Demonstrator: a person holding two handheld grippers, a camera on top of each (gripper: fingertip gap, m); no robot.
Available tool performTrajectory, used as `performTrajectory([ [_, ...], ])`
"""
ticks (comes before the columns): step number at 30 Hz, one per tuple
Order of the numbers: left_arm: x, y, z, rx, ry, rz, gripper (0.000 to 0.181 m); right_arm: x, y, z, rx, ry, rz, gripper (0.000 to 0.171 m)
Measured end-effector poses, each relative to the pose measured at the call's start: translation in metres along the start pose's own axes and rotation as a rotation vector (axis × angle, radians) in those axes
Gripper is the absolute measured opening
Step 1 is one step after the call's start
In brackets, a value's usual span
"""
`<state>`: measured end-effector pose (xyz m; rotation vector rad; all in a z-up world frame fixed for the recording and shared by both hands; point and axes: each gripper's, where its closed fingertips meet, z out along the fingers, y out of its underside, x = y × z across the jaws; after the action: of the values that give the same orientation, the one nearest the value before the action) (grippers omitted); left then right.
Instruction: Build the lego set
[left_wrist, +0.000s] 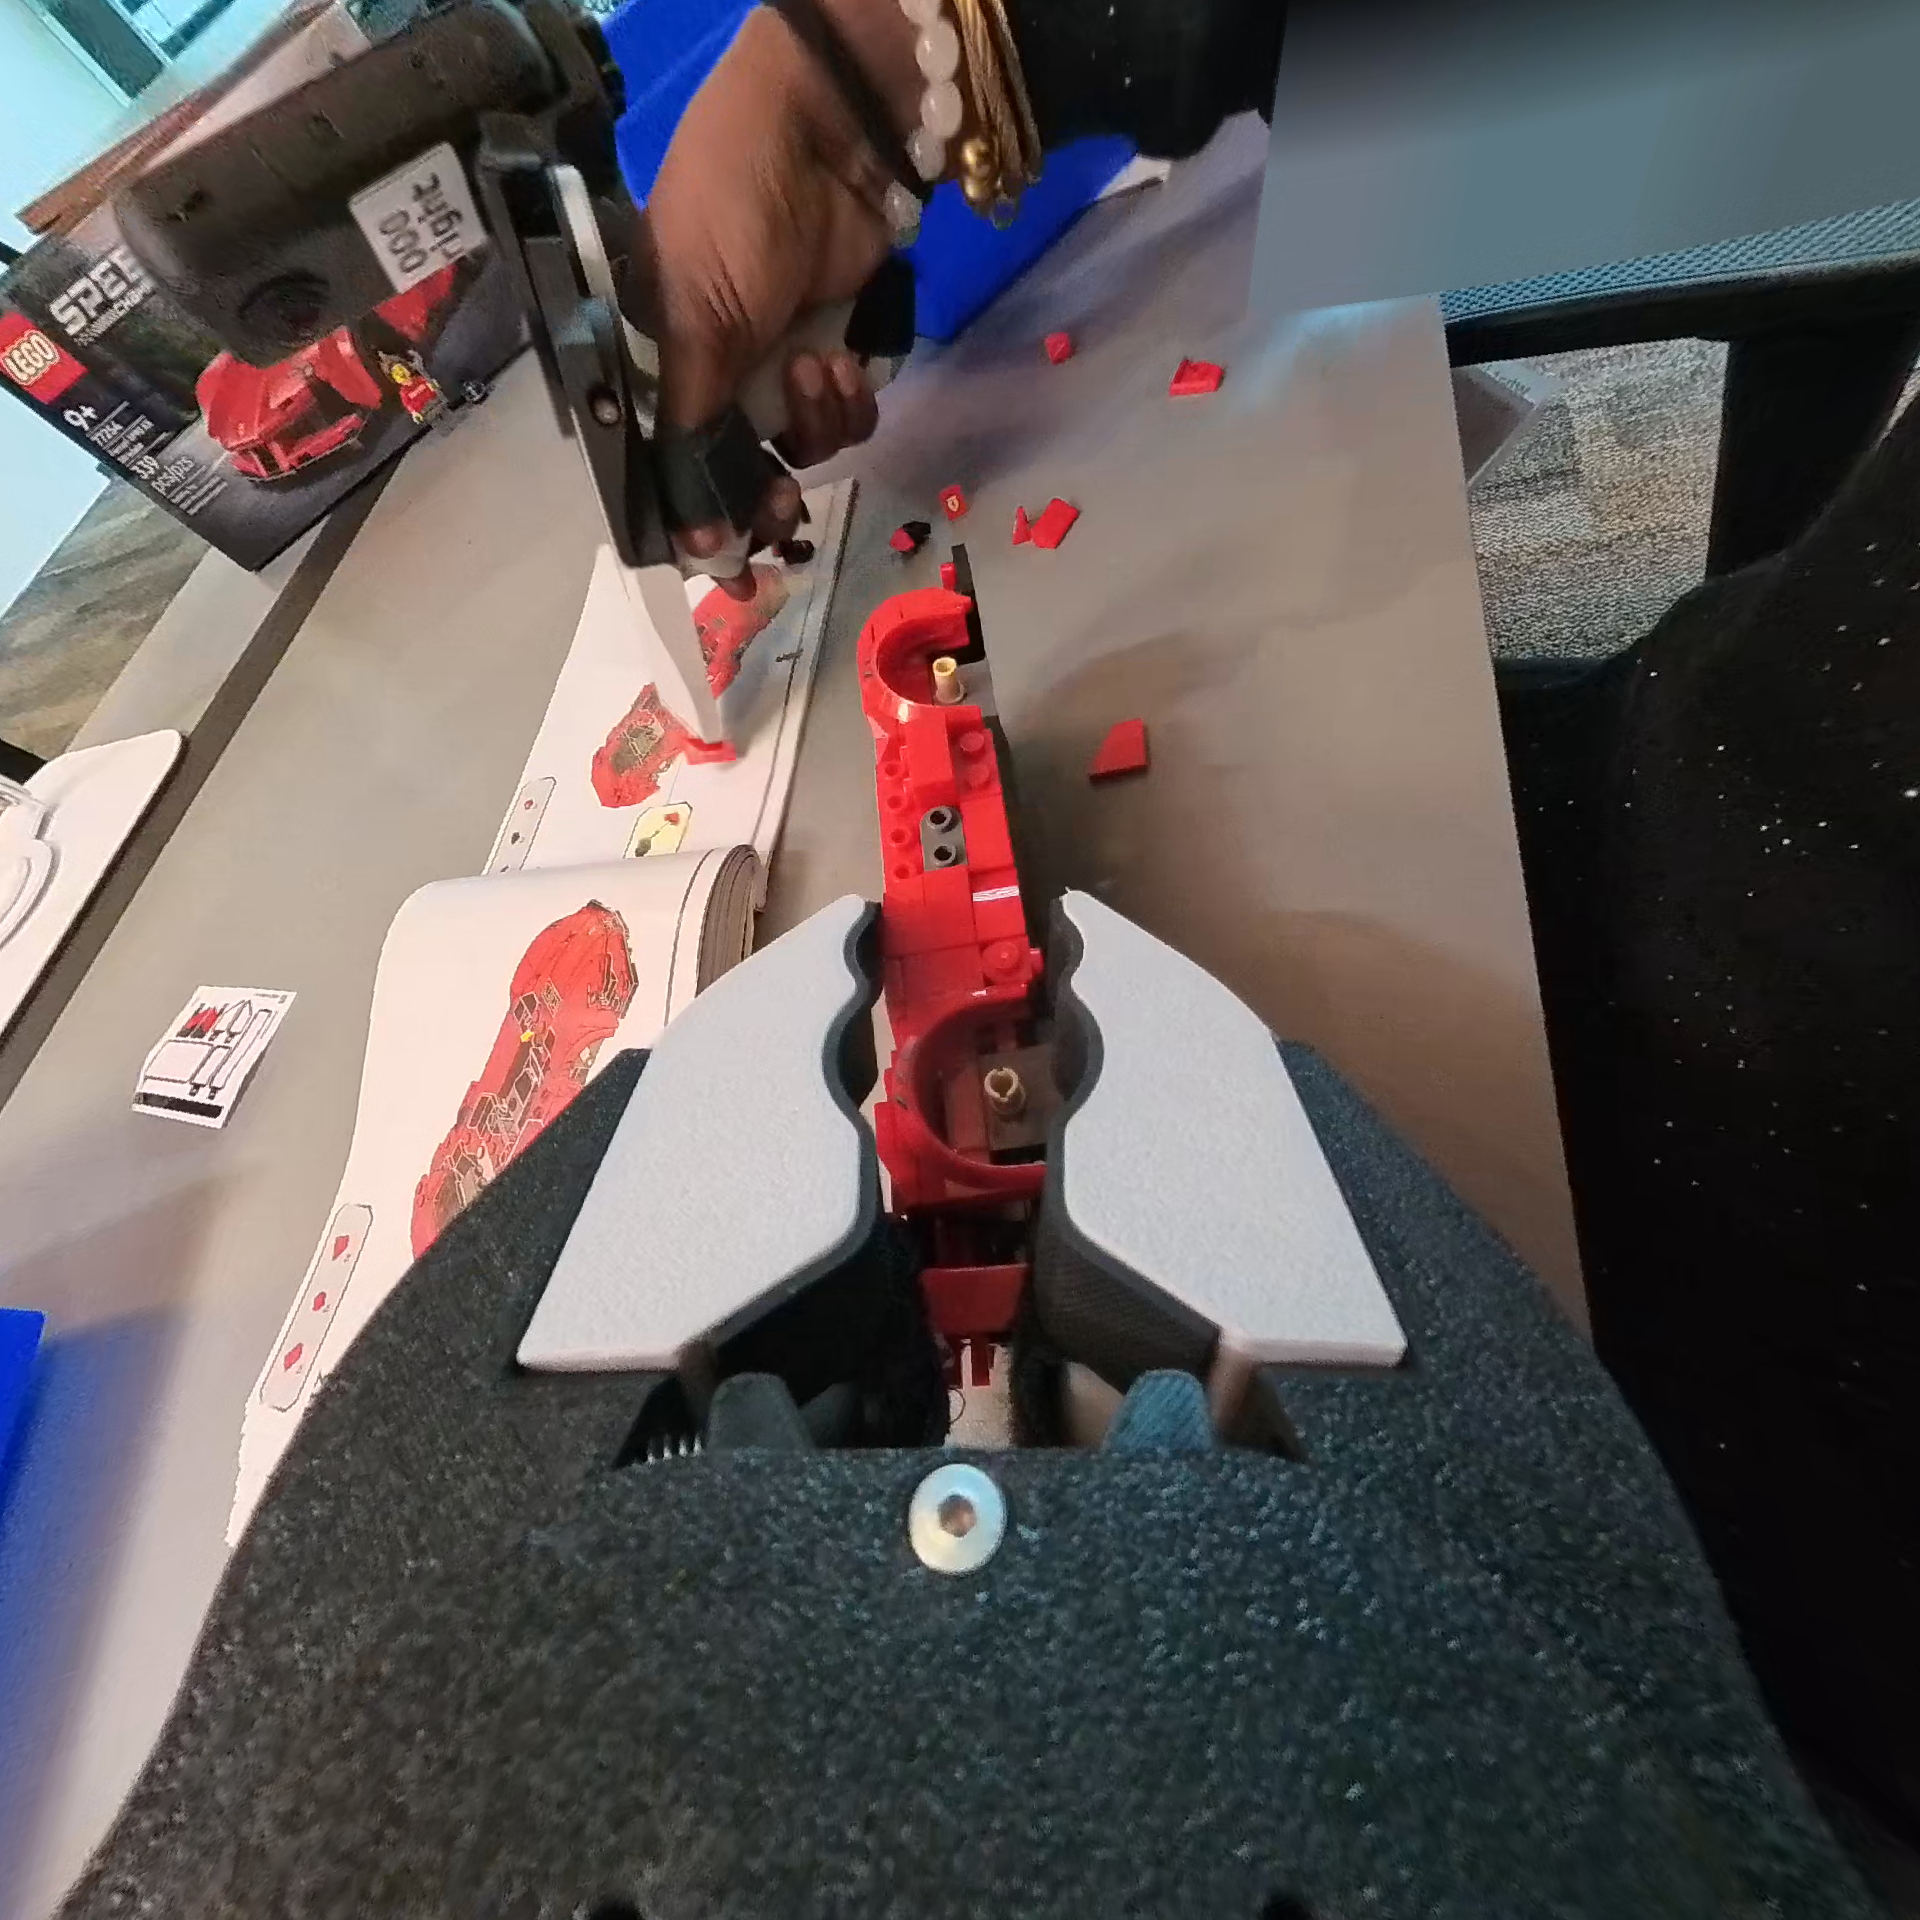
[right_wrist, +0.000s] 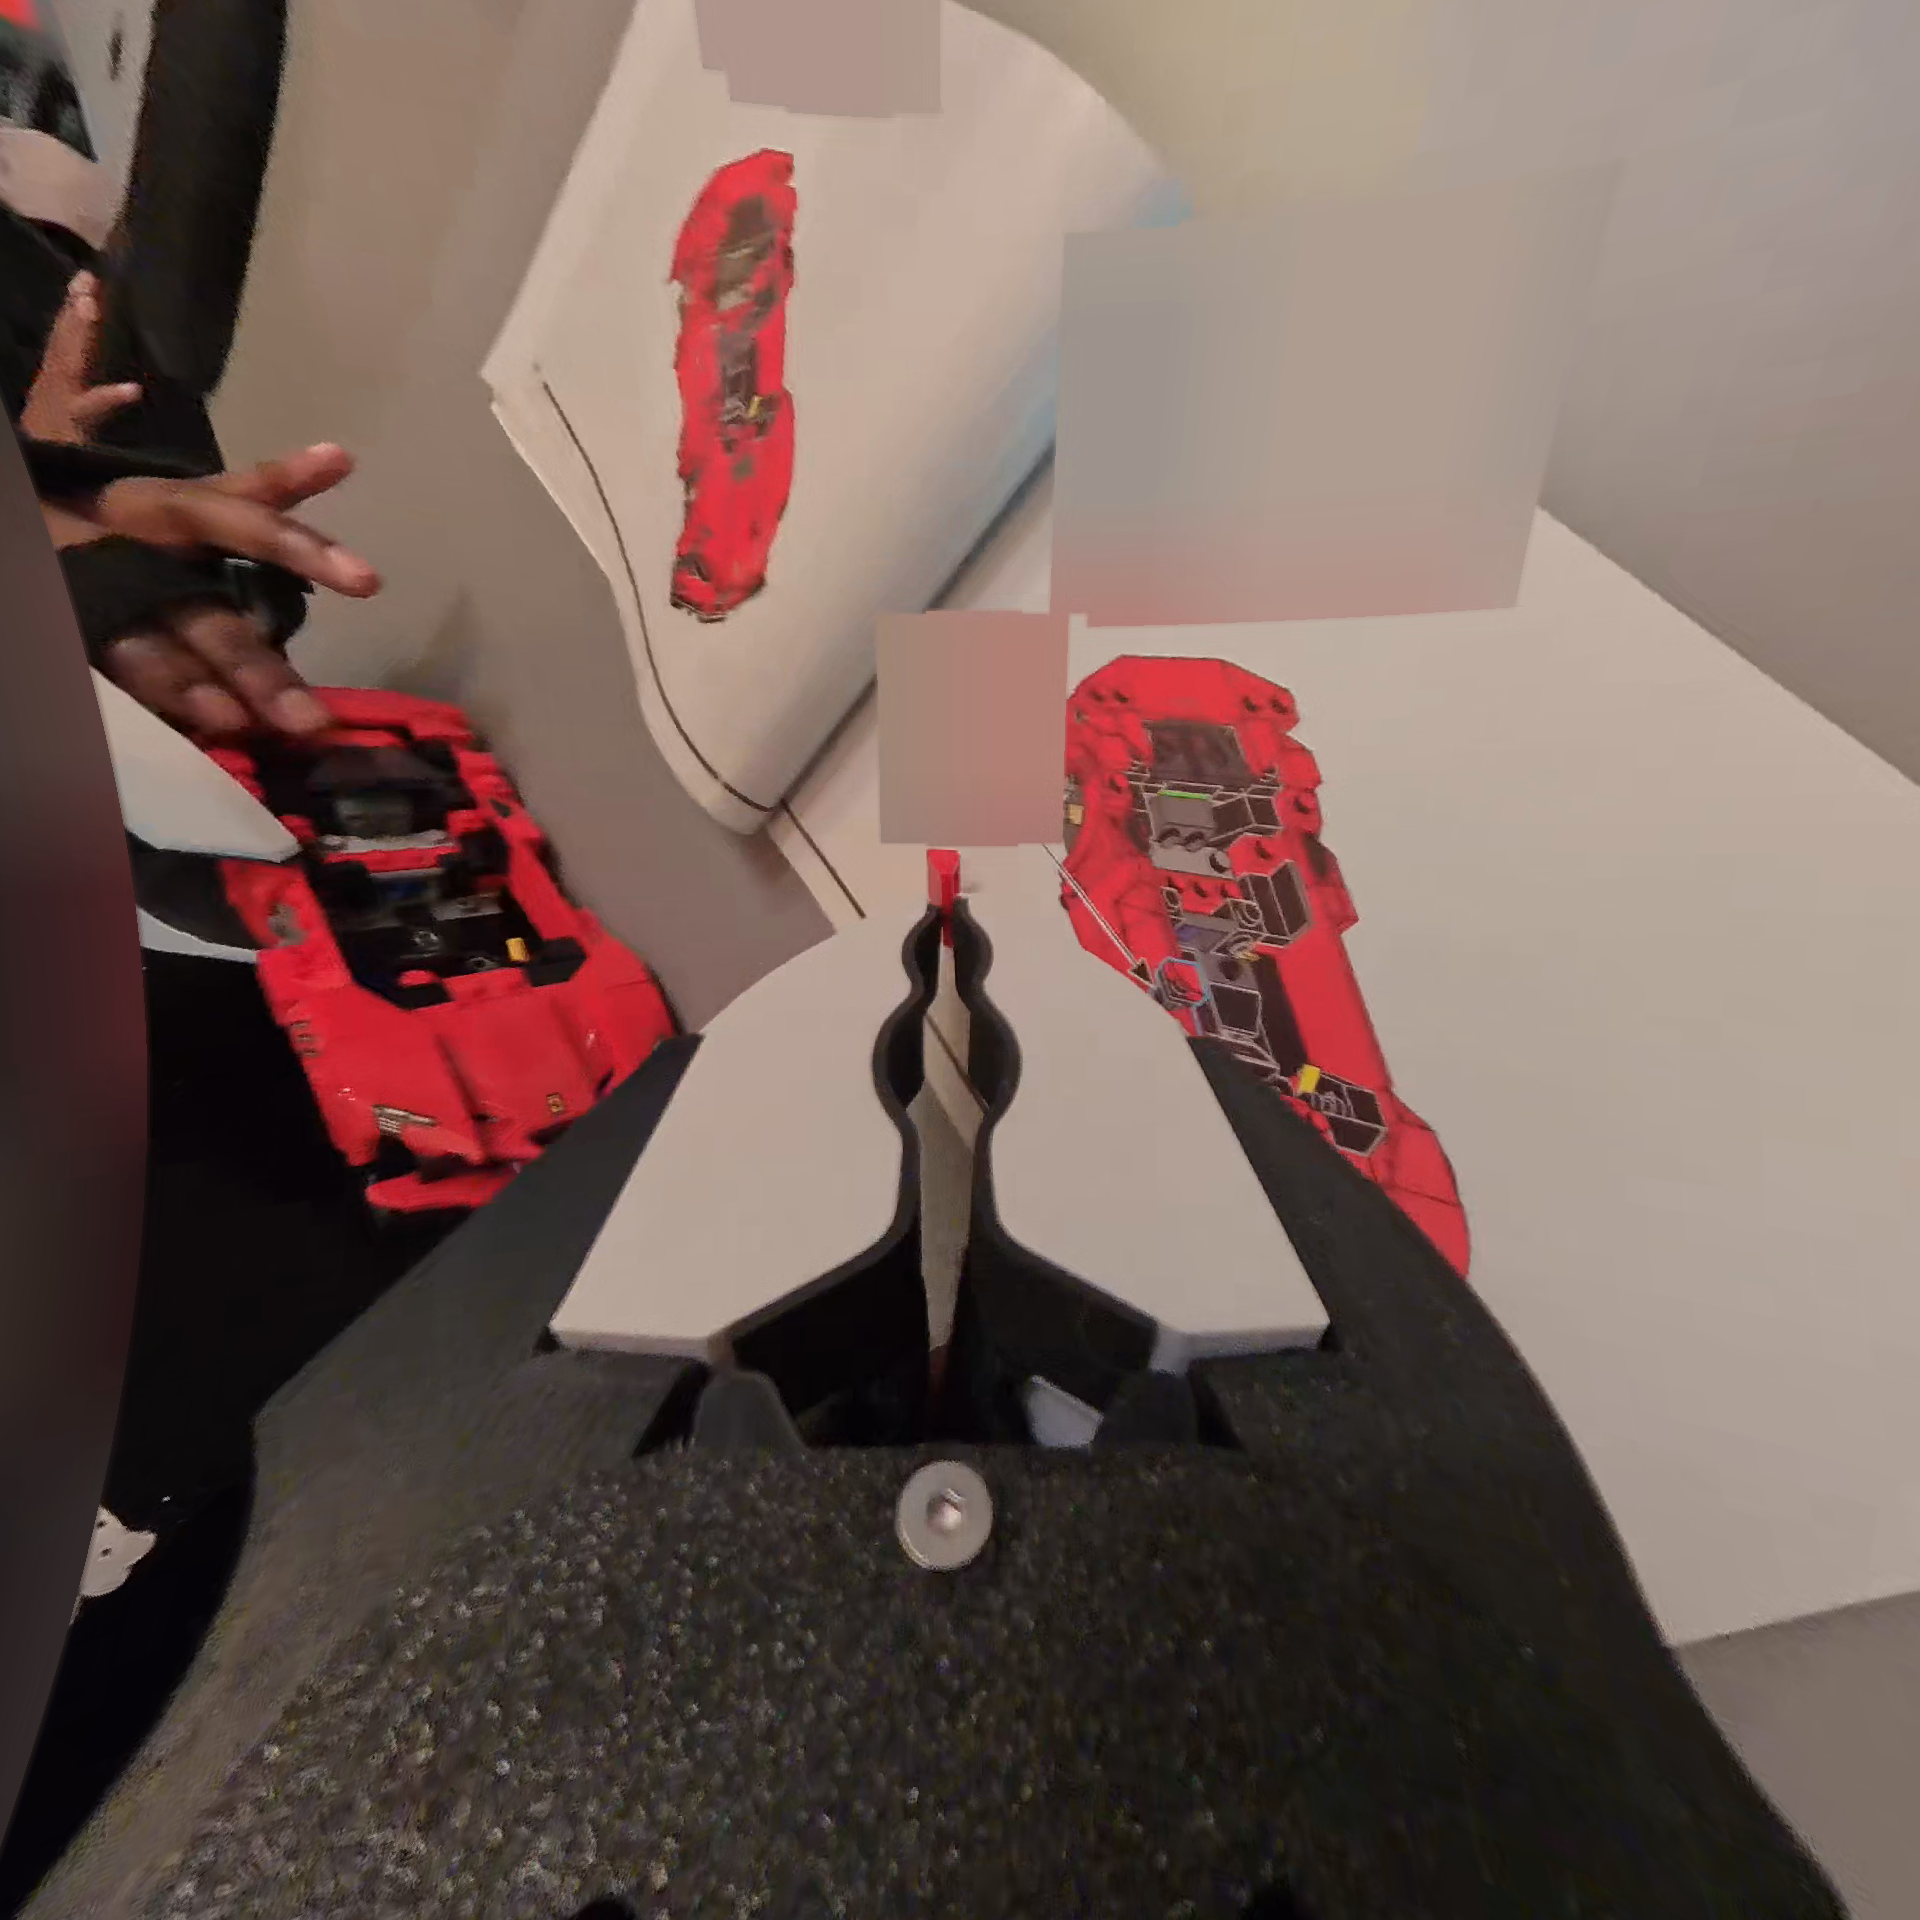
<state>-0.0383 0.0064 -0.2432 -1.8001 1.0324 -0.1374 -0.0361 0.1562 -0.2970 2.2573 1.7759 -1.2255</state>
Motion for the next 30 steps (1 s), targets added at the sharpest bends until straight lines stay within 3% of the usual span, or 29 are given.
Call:
performTrajectory([
  [30,0.0007,-0.0007,0.0007,-0.007,0.002,0.003,0.030,0.0061,0.0065,-0.0050,0.003,0.103,-0.033,0.000],
])
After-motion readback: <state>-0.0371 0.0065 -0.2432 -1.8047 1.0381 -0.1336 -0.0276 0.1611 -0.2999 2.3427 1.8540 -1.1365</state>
